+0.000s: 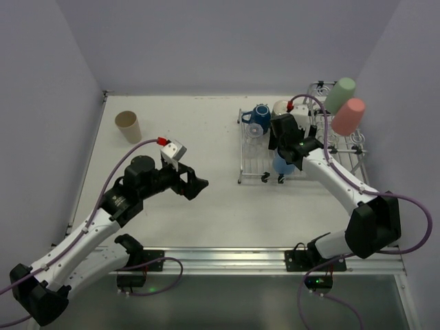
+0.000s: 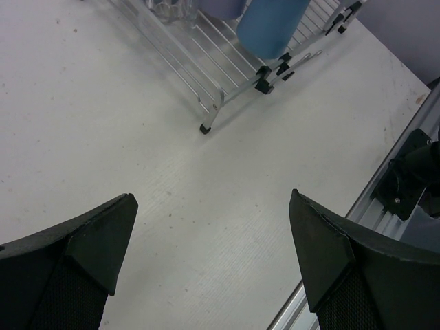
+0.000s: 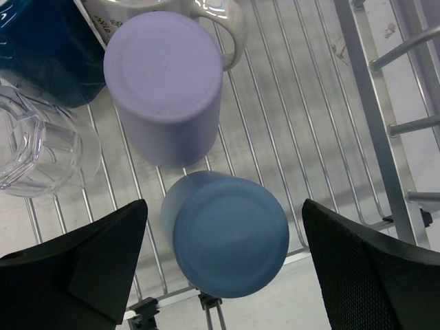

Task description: Unload the cups from the dish rack

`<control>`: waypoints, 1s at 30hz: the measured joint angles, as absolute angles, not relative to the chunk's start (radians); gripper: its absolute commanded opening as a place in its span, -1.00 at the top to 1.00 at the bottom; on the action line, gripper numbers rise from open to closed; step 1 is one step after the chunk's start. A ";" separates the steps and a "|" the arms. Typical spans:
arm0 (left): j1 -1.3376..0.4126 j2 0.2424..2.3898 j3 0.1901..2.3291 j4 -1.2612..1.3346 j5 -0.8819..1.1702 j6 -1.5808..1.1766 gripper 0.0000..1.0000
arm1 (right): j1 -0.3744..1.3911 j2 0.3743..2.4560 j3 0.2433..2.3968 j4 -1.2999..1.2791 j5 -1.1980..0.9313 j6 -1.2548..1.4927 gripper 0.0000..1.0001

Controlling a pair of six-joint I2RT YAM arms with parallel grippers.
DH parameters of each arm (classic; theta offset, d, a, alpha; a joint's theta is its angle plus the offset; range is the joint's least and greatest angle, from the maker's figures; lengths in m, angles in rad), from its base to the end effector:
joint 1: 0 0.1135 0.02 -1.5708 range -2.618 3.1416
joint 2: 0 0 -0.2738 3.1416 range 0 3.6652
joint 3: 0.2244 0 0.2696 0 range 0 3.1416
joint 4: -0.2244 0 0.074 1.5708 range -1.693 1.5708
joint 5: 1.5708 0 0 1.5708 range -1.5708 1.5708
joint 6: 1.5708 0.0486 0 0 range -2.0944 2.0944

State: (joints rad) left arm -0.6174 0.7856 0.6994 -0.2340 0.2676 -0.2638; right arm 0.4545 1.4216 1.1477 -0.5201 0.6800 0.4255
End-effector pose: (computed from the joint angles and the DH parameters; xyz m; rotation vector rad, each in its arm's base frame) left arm 0.1623 -0.1310 0.3062 0.5327 1.8975 -0.8428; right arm 0.3072 0.1161 0.2912 0.2804 2.1573 -0.3138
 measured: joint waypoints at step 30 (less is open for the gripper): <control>-0.603 0.823 0.701 -0.215 0.278 -0.305 -0.98 | 0.467 1.262 1.021 -0.405 0.582 0.453 -0.02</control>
